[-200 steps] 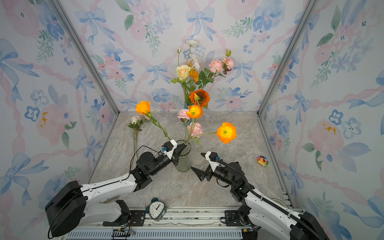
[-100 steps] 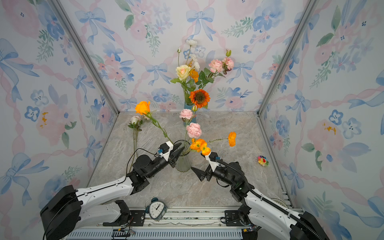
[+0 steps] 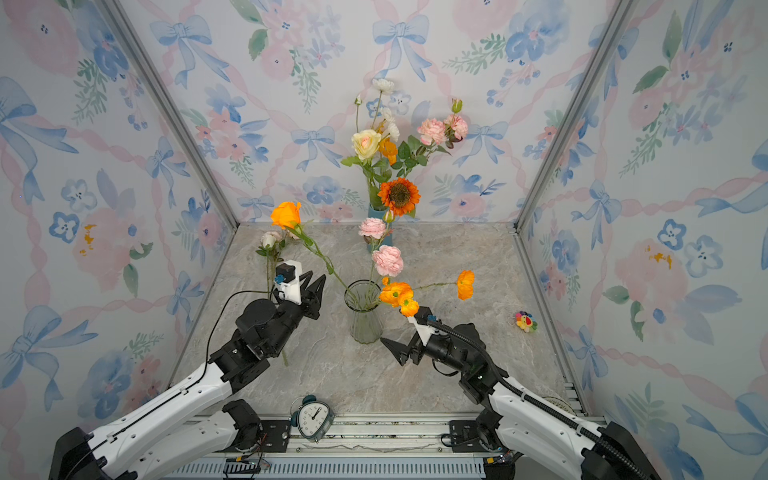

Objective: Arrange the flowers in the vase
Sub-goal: 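Open the left gripper and move it back to the remaining stems on the table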

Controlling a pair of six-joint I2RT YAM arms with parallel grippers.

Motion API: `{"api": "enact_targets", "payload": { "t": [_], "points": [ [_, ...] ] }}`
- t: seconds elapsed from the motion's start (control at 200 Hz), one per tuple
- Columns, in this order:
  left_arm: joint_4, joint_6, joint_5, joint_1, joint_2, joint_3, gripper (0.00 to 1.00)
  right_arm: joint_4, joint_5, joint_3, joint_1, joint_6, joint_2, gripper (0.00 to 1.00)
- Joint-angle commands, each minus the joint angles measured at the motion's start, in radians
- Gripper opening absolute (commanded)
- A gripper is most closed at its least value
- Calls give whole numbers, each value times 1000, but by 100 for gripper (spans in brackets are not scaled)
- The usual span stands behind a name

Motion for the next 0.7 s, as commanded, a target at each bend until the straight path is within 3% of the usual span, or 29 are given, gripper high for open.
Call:
{"api": "enact_targets", "payload": {
  "t": [0.0,0.08,0.225,0.295,0.505,0.695],
  "points": [
    [-333,-166,-188,81,-21,23,38,-11,0,40,27,-21,29,97],
    [-401,-219,-115,189,-4,12,37,-28,-5,54,49,-36,44,97],
    [-465,-279,211,476,158,-11,36,-73,-13,79,75,-67,63,97],
    [-462,-301,298,566,246,-23,34,-68,-18,79,76,-65,62,97],
    [-432,-270,292,602,430,43,31,-79,-22,81,78,-70,56,97],
    [-413,-252,203,614,560,133,30,-87,-14,79,76,-76,45,97]
  ]
}}
